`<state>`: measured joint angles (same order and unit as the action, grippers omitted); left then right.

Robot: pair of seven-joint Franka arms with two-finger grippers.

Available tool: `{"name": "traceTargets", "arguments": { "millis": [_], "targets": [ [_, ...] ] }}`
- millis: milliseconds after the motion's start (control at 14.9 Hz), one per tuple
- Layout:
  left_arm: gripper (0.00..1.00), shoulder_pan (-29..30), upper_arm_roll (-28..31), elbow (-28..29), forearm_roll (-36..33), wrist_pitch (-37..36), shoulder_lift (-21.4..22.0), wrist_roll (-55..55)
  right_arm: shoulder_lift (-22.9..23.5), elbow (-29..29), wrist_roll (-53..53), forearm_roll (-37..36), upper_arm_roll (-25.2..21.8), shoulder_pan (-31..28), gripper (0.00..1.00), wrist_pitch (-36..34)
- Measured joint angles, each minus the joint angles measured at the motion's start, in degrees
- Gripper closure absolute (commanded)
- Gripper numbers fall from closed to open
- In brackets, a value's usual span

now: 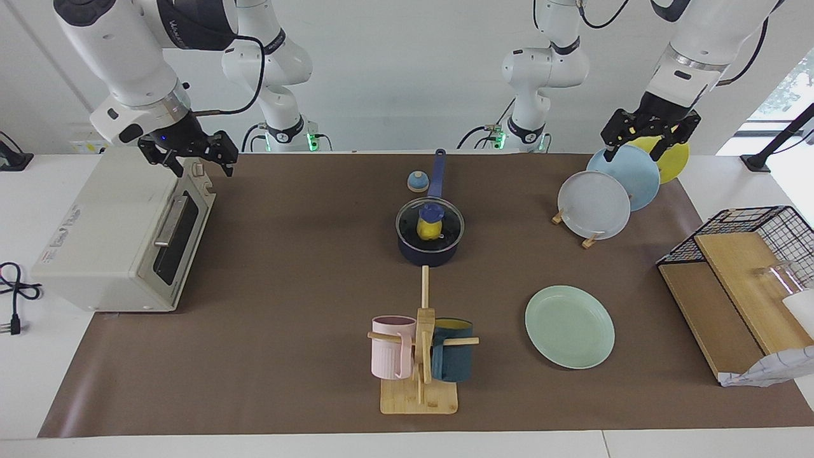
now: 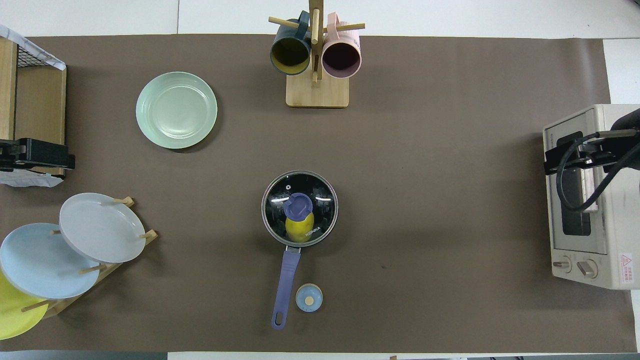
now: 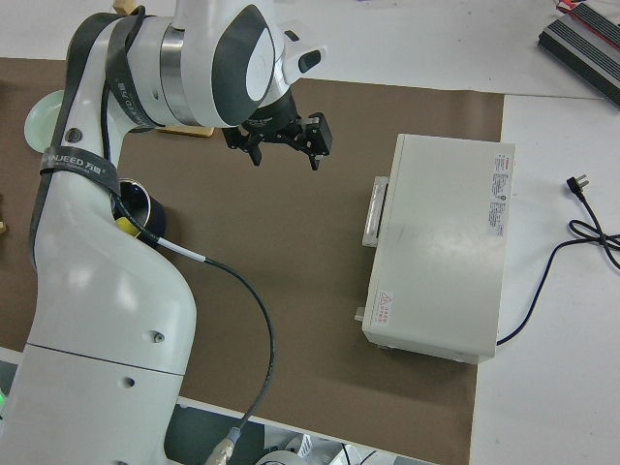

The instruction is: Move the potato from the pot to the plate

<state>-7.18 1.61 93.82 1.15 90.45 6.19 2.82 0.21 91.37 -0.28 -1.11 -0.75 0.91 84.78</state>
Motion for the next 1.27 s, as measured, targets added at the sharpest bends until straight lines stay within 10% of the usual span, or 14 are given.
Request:
{"name": "traceTargets", "arguments": {
  "millis": [1274],
  "targets": [
    [0.0, -0.69, -0.36, 2.47, 0.0, 0.1, 1.16, 0.08, -0.02, 0.25, 2.99, 0.95, 2.74, 6.43, 0.0, 3.6]
  ]
}}
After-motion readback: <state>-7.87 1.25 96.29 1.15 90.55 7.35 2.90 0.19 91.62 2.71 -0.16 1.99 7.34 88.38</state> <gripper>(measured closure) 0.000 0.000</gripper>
